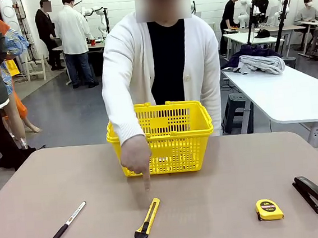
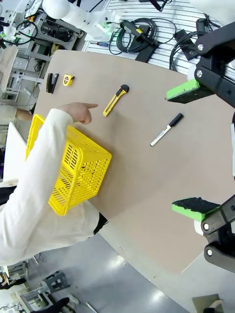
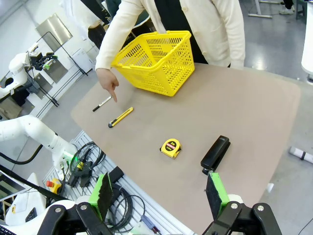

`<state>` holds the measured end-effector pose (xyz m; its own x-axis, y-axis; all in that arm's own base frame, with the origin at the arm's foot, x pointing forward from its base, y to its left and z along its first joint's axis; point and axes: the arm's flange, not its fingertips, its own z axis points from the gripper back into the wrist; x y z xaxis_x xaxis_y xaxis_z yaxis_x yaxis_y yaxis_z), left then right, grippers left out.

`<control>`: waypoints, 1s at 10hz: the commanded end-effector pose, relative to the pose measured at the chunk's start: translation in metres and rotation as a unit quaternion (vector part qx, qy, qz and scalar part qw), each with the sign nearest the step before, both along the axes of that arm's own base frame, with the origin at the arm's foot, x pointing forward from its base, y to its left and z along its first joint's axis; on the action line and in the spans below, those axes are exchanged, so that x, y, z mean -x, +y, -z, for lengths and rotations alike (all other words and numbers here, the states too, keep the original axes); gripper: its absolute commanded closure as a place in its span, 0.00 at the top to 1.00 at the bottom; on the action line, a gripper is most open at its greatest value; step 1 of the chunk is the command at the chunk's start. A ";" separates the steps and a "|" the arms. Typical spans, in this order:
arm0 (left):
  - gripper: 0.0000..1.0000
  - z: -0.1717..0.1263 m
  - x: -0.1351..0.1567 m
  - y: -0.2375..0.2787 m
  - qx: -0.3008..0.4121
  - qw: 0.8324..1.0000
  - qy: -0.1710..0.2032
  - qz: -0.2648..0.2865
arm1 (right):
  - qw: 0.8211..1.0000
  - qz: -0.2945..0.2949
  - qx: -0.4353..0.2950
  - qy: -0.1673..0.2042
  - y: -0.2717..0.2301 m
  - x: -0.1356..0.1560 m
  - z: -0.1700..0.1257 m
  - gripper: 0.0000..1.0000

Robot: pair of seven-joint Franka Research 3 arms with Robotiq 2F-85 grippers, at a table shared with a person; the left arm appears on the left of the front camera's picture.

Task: Place the items the person wants into the basket.
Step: Pick up the item the person points to and place it in the Market Basket.

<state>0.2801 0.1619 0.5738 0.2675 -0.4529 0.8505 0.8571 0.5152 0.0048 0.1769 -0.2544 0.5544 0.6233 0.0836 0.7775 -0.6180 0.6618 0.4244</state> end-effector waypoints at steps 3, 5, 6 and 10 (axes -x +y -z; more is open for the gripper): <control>1.00 0.000 0.001 0.000 0.002 1.000 0.000 0.002 | 1.000 -0.003 -0.006 -0.010 0.000 -0.001 -0.001 1.00; 1.00 0.000 0.001 0.000 0.002 1.000 0.000 0.002 | 1.000 -0.003 -0.006 -0.010 0.000 -0.001 -0.001 1.00; 1.00 0.000 0.001 0.000 0.002 1.000 0.000 0.002 | 1.000 -0.003 -0.006 -0.010 0.000 -0.001 -0.001 1.00; 1.00 0.000 0.000 0.000 0.000 1.000 0.000 0.000 | 1.000 -0.003 -0.006 -0.010 0.000 -0.001 -0.001 1.00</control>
